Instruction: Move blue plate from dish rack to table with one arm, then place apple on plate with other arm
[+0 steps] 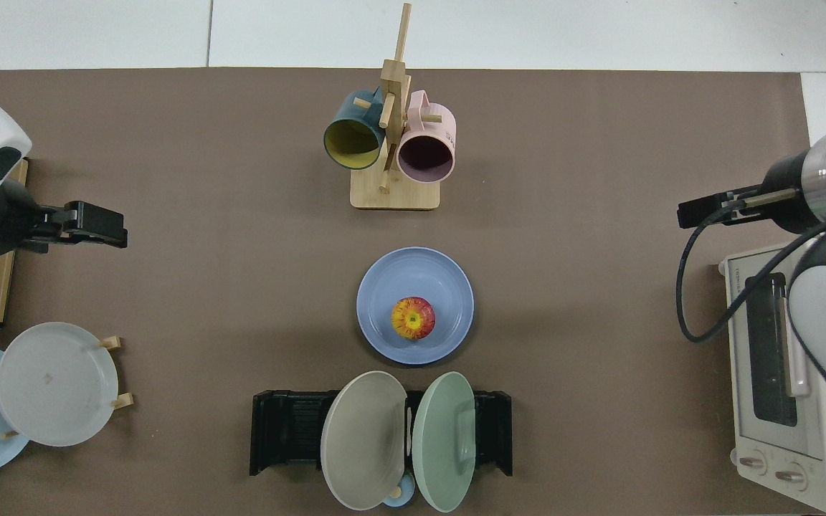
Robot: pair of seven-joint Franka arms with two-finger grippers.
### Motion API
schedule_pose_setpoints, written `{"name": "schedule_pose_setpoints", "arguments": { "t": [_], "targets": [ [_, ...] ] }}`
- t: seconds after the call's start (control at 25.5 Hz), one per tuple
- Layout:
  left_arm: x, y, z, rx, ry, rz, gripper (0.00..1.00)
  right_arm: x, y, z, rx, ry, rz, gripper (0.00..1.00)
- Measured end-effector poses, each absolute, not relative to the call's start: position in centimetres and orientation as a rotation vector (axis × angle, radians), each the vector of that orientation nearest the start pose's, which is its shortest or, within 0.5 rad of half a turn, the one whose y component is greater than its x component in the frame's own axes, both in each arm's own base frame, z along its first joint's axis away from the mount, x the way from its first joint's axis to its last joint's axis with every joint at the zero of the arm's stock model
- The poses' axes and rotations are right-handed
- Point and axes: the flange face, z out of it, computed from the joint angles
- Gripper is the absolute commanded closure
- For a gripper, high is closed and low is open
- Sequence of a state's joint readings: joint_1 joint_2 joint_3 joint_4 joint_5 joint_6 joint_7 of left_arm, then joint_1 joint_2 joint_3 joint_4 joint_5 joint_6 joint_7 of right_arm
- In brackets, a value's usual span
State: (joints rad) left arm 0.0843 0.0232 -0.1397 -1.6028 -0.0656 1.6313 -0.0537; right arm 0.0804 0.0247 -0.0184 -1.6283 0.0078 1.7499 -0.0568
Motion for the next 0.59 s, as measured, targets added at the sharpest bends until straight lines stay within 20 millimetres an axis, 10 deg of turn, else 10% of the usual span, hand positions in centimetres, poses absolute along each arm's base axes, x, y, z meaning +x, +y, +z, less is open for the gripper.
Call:
{"name": "schedule_pose_setpoints", "arguments": {
  "t": [0.59],
  "targets": [
    [55.6, -3.4, 62.0, -3.207, -0.014, -0.044, 0.00, 57.3, 2.4, 61.0, -3.125, -0.015, -0.149, 0.00]
  ]
}}
